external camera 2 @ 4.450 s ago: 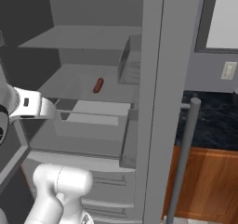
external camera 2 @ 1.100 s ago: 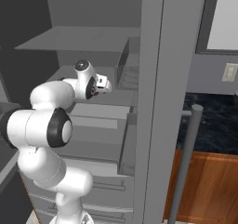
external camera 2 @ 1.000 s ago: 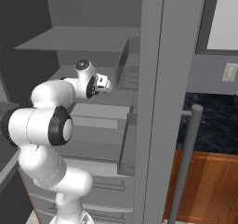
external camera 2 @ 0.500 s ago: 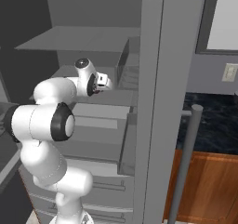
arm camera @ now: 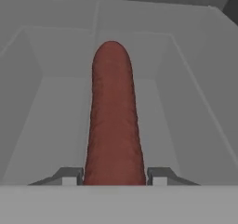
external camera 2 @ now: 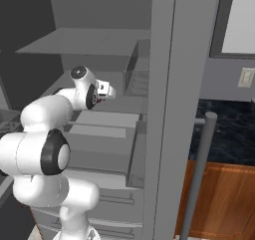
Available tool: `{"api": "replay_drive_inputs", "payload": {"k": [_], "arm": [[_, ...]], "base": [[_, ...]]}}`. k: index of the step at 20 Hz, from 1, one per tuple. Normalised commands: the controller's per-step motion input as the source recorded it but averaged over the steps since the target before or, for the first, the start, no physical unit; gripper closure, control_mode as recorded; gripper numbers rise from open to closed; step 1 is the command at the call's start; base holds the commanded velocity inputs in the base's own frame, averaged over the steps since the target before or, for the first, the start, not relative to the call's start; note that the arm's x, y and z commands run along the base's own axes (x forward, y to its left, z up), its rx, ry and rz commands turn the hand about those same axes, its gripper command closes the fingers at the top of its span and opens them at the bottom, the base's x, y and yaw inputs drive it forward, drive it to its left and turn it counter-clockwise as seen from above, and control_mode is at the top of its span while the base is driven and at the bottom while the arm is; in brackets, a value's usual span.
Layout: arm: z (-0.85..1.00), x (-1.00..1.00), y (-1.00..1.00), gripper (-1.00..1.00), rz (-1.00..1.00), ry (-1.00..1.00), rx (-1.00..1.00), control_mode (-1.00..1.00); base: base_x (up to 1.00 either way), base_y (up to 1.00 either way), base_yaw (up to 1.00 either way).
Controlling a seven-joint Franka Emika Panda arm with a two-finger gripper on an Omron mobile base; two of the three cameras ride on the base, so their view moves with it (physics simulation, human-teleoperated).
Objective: Move the hot dog bun to the plate on the dining table and place the condiment next to that plate. Then navigate to the fridge and take the sausage and place it on the plate as well.
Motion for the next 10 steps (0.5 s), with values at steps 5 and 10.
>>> {"api": "replay_drive_inputs", "payload": {"k": [5,10], "arm": [[0.4,-0.97,0.0,1.0,0.0,-0.21,0.02,-1.0],[0.92,-0.57,0.0,1.0,0.0,-0.01,0.13,-1.0]], "base": [[0.0,0.0,0.0],[0.0,0.0,0.0]]}}
